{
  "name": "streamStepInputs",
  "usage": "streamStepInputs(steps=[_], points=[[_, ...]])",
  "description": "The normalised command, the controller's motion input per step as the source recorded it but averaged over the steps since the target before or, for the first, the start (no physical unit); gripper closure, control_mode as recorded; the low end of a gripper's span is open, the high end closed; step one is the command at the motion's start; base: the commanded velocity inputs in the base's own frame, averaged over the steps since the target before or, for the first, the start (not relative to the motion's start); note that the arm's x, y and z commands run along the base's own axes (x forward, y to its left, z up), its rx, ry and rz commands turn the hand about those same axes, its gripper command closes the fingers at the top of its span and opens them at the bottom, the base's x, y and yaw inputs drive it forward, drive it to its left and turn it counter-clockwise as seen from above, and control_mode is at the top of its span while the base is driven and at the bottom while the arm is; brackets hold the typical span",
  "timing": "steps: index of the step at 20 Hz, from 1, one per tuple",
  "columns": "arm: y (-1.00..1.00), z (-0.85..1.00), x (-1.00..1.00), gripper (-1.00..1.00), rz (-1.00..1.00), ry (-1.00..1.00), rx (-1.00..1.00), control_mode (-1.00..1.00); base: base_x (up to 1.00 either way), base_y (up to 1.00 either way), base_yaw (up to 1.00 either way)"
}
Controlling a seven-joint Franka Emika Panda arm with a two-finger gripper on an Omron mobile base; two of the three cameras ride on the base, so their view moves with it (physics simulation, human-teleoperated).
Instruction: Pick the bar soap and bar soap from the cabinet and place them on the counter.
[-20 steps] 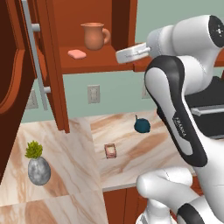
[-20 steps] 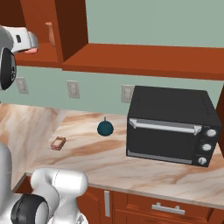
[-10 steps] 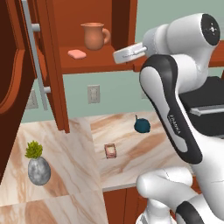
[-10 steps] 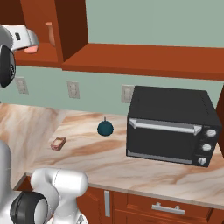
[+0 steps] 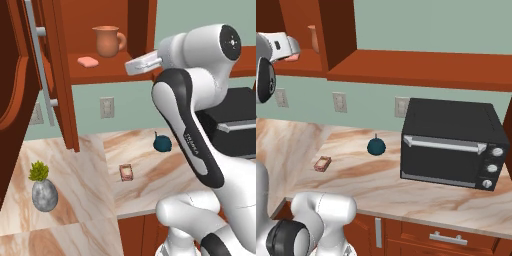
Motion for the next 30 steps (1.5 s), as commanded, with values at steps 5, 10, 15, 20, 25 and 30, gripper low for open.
streamStepInputs(steps=[5,10,15,20,25,30], points=[[0.17,0.00,0.17,-1.00,-0.01,0.00,-0.04,-1.00,0.00,0.00,0.00],[0.29,0.00,0.25,-1.00,-0.02,0.00,-0.05,-1.00,0.00,0.00,0.00],[0.06,0.00,0.31,-1.00,0.00,0.00,0.00,-1.00,0.00,0.00,0.00],[0.00,0.00,0.32,-1.00,0.00,0.00,0.00,-1.00,0.00,0.00,0.00],[0.07,0.00,0.32,-1.00,0.00,0.00,0.00,-1.00,0.00,0.00,0.00],[0.08,0.00,0.31,-1.00,0.00,0.01,0.00,-1.00,0.00,0.00,0.00]])
